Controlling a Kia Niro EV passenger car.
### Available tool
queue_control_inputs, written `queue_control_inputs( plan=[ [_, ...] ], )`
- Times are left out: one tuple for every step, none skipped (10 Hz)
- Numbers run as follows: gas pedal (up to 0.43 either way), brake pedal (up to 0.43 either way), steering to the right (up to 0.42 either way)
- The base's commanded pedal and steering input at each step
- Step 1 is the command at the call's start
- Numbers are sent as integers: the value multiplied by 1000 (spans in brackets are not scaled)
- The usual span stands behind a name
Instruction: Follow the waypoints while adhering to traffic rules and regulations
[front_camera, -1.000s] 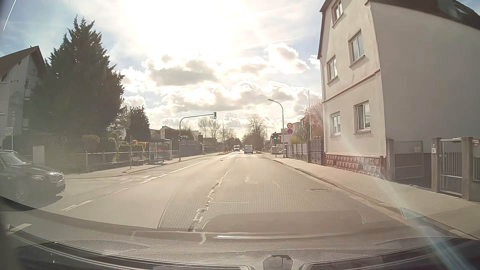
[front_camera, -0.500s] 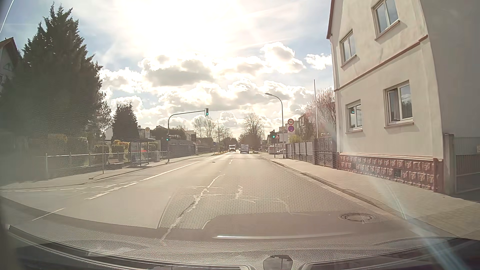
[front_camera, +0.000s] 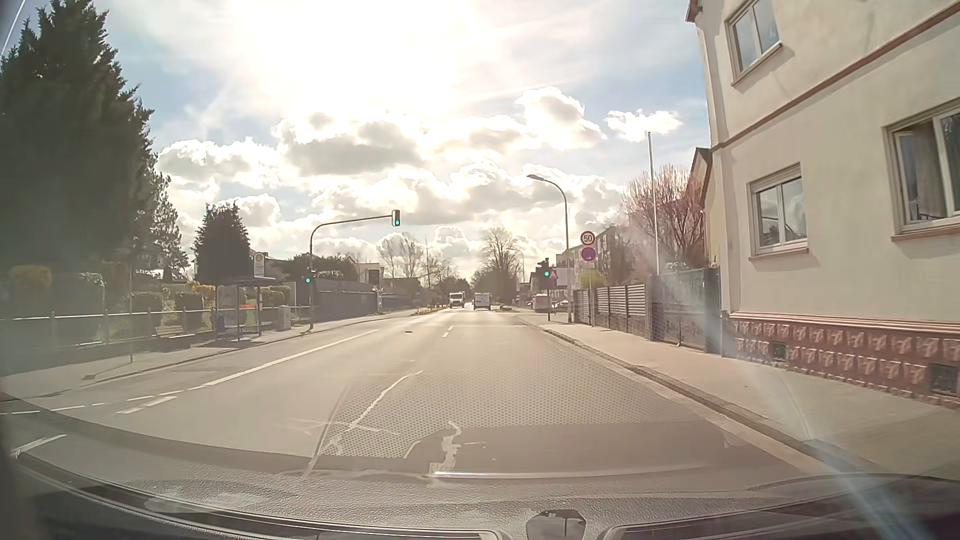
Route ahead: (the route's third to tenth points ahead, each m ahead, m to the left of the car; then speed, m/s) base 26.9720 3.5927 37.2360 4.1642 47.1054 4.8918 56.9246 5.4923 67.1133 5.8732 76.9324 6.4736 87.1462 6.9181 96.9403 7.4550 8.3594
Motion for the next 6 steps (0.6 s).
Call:
queue_control_inputs(
  plan=[
    [59, 0, 4],
    [59, 0, 0],
    [59, 0, -5],
    [59, 0, -9],
    [59, 0, -12],
    [79, 0, -14]
  ],
)
